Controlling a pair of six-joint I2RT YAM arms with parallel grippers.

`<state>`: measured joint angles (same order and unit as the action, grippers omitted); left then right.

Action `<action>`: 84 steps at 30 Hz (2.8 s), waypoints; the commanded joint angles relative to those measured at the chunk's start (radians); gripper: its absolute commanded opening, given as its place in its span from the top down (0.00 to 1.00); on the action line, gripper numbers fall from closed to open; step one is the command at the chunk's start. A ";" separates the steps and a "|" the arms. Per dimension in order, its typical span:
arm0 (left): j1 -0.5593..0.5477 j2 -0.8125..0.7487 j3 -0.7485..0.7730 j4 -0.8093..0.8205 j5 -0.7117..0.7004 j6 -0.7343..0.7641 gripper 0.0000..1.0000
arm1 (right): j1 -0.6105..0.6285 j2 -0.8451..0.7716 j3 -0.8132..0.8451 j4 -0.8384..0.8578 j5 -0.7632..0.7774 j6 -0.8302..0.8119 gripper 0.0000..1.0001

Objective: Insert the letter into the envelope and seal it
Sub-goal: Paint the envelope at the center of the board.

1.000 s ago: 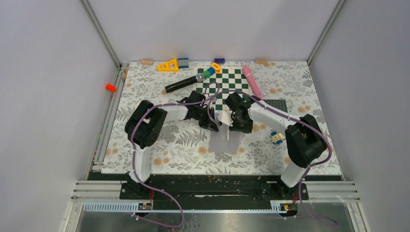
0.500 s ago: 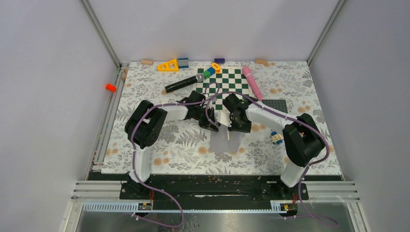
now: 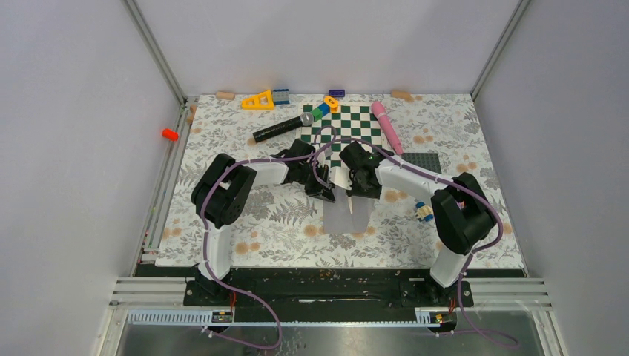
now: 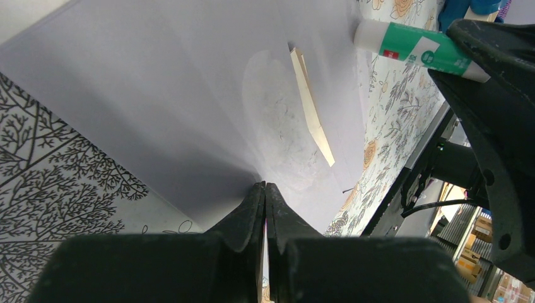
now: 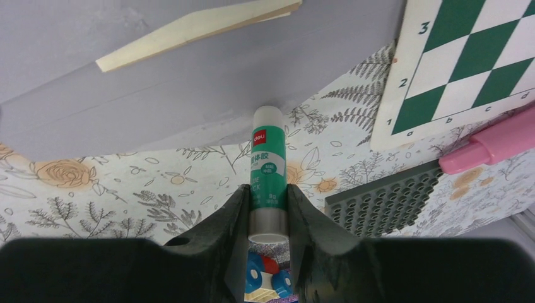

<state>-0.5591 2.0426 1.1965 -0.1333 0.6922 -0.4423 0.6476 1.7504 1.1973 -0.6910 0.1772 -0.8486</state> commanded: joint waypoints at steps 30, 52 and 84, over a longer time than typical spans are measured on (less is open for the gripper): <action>-0.009 0.013 -0.026 -0.052 -0.147 0.051 1.00 | 0.013 -0.075 -0.066 -0.068 -0.016 -0.052 1.00; -0.010 0.014 -0.023 -0.052 -0.144 0.052 1.00 | 0.098 -0.206 -0.121 -0.172 -0.174 -0.070 1.00; -0.010 0.016 -0.022 -0.052 -0.139 0.051 1.00 | 0.187 -0.151 -0.160 -0.108 -0.136 -0.020 1.00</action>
<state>-0.5621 2.0411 1.1965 -0.1329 0.6865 -0.4416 0.8242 1.5906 1.0492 -0.8242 0.0051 -0.8761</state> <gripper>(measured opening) 0.005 0.313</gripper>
